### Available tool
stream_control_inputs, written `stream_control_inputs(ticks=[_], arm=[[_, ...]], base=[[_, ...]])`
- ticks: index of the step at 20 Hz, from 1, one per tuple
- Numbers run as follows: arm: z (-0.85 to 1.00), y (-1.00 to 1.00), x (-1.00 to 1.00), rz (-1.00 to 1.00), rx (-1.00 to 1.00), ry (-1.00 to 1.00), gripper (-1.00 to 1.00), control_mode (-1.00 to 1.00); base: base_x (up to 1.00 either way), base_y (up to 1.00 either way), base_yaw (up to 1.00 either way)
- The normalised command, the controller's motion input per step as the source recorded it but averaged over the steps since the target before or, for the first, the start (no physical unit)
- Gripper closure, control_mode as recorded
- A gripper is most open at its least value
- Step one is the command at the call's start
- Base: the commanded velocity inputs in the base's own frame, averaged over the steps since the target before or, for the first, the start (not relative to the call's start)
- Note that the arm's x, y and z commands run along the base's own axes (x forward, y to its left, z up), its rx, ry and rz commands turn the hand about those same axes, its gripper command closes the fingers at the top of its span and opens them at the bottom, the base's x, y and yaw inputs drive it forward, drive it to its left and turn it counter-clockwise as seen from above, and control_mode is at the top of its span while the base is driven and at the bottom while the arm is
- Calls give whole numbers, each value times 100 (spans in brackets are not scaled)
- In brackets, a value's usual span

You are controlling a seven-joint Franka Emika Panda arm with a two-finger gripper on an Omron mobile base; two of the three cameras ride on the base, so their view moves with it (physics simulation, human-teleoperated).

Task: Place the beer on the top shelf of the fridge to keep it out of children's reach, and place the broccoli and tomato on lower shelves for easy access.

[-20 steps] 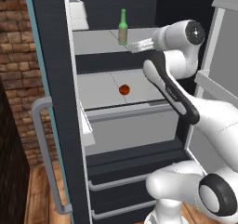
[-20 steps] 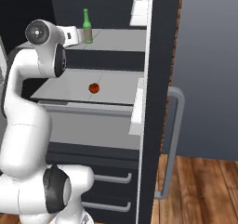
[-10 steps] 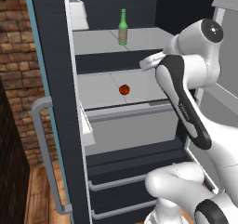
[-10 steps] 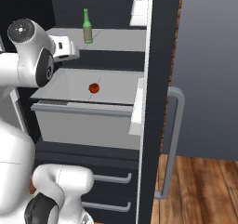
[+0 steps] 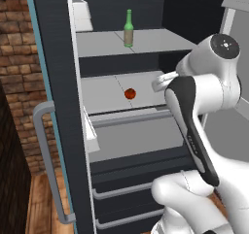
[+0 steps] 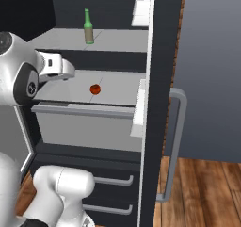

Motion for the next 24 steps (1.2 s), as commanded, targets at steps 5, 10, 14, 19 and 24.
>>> stream_control_inputs(ticks=[5, 10, 14, 19, 24], arm=[[-4, -1, -30, -19, 0, 0, -100, -100], [-7, -1, -21, -6, 4, 0, -100, -100], [0, -2, -15, 0, 6, 0, -100, -100], [-7, -6, -34, 0, 3, 0, -100, -100], [-14, -3, -32, 0, 1, 0, -100, -100]], base=[[0, 0, 0], [0, 0, 0], [0, 0, 0], [0, 0, 0], [0, 0, 0]])
